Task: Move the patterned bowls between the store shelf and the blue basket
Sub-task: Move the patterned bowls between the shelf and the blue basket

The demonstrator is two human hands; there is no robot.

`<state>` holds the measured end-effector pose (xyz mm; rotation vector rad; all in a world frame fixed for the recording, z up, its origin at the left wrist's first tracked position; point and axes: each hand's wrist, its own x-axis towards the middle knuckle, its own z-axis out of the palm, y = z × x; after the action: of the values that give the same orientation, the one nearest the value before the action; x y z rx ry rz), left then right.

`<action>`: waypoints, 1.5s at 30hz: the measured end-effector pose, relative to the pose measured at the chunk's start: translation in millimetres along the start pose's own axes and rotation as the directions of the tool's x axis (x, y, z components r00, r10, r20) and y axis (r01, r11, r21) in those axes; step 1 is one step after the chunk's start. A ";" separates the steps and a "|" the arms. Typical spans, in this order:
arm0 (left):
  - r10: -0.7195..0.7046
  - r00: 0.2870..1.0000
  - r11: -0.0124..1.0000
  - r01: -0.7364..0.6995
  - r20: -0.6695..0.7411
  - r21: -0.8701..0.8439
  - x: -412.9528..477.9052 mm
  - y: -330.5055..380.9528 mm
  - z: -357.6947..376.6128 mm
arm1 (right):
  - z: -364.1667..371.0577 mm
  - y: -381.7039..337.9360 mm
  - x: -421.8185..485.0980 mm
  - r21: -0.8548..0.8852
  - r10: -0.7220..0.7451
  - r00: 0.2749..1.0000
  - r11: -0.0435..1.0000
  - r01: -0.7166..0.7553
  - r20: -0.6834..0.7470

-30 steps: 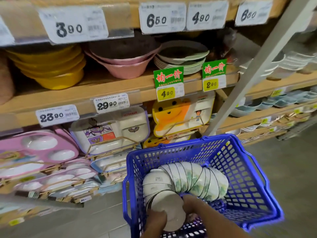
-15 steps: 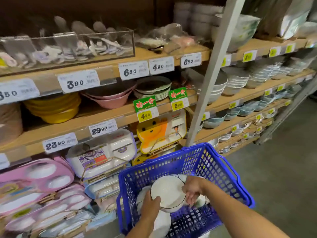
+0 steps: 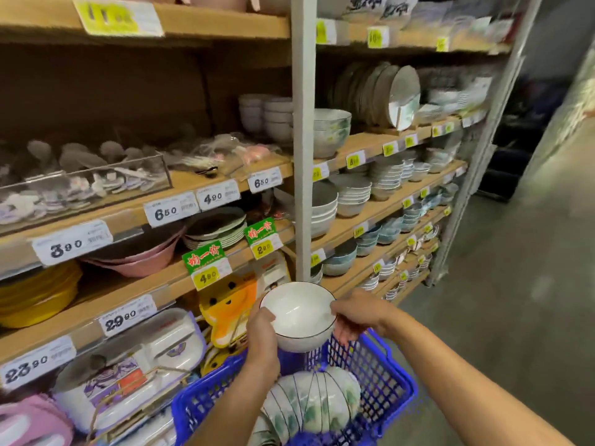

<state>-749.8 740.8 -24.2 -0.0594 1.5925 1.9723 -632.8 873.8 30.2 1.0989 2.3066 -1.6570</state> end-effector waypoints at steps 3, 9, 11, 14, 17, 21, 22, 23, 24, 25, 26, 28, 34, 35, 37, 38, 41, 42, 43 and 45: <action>0.001 1.000 1.000 -0.001 -0.006 0.002 -20.4 12.9 43.5 | -36.5 9.2 -23.0 0.078 -0.079 0.990 0.993 0.089 -0.116; 0.036 0.994 0.999 -0.033 0.101 -0.032 -70.0 25.5 140.2 | -103.3 39.0 -61.2 0.389 -0.249 0.917 0.847 0.362 -0.311; 0.029 0.993 0.999 -0.025 0.113 -0.033 -89.6 22.6 176.1 | -126.2 46.9 -72.0 0.552 -0.241 0.905 0.727 0.408 -0.351; 0.017 0.988 1.000 -0.016 0.152 -0.006 -112.5 16.5 226.0 | -165.7 57.7 -80.1 0.661 -0.197 0.872 0.584 0.472 -0.448; 0.002 0.984 1.000 -0.002 0.179 0.001 -125.1 10.6 274.8 | -209.4 68.6 -86.0 0.689 -0.155 0.849 0.520 0.506 -0.506; 0.001 0.980 1.000 0.000 0.198 -0.005 -125.9 8.4 324.0 | -258.4 76.4 -82.8 0.681 -0.150 0.832 0.507 0.529 -0.534; 0.015 0.978 1.000 -0.014 0.208 -0.005 -123.9 8.8 335.1 | -270.1 77.6 -79.6 0.680 -0.146 0.828 0.503 0.533 -0.542; 0.024 0.976 1.000 -0.024 0.214 -0.006 -121.6 9.5 345.4 | -280.4 78.3 -76.5 0.679 -0.144 0.826 0.501 0.536 -0.545; 0.028 0.975 1.000 -0.026 0.221 -0.009 -119.2 10.5 354.1 | -289.1 78.3 -73.8 0.679 -0.142 0.824 0.501 0.537 -0.548; 0.031 0.973 0.999 -0.028 0.230 -0.017 -114.5 11.8 364.3 | -298.8 77.5 -69.3 0.680 -0.145 0.825 0.499 0.538 -0.547; 0.034 0.969 0.999 -0.027 0.244 -0.031 -109.7 13.3 373.1 | -307.3 76.8 -64.2 0.680 -0.146 0.824 0.497 0.539 -0.547; 0.047 0.964 0.998 -0.032 0.262 -0.058 -94.6 18.8 391.0 | -324.7 73.0 -50.2 0.677 -0.156 0.816 0.486 0.553 -0.556; 0.123 0.953 0.990 -0.099 0.277 -0.101 -37.0 39.9 437.2 | -371.3 45.1 1.1 0.648 -0.195 0.804 0.500 0.575 -0.562; 0.121 0.955 0.990 -0.098 0.269 -0.098 -26.1 44.7 445.4 | -380.2 38.6 11.0 0.650 -0.200 0.802 0.492 0.579 -0.562; 0.116 0.954 0.991 -0.093 0.278 -0.096 -5.7 53.6 460.6 | -396.4 27.3 29.8 0.657 -0.198 0.802 0.482 0.580 -0.563; 0.129 0.949 0.990 -0.104 0.287 -0.101 3.4 58.0 467.7 | -403.7 22.1 38.9 0.658 -0.193 0.803 0.482 0.579 -0.564; 0.173 0.945 0.982 -0.143 0.279 -0.125 29.3 65.9 483.3 | -423.8 6.6 63.2 0.673 -0.202 0.812 0.469 0.571 -0.548; 0.175 0.947 0.981 -0.145 0.268 -0.128 38.4 68.6 488.4 | -431.2 1.8 72.5 0.683 -0.205 0.819 0.465 0.563 -0.536; 0.171 0.952 0.982 -0.142 0.255 -0.129 46.7 72.0 492.7 | -437.1 -3.0 81.1 0.692 -0.206 0.827 0.463 0.554 -0.523; 0.169 0.957 0.982 -0.143 0.238 -0.120 60.0 80.6 500.5 | -447.2 -11.5 97.4 0.704 -0.216 0.837 0.460 0.541 -0.503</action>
<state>-674.5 1209.6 163.3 0.2705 1.3719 2.0872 -568.6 1303.4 175.0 1.0518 1.9926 -3.2171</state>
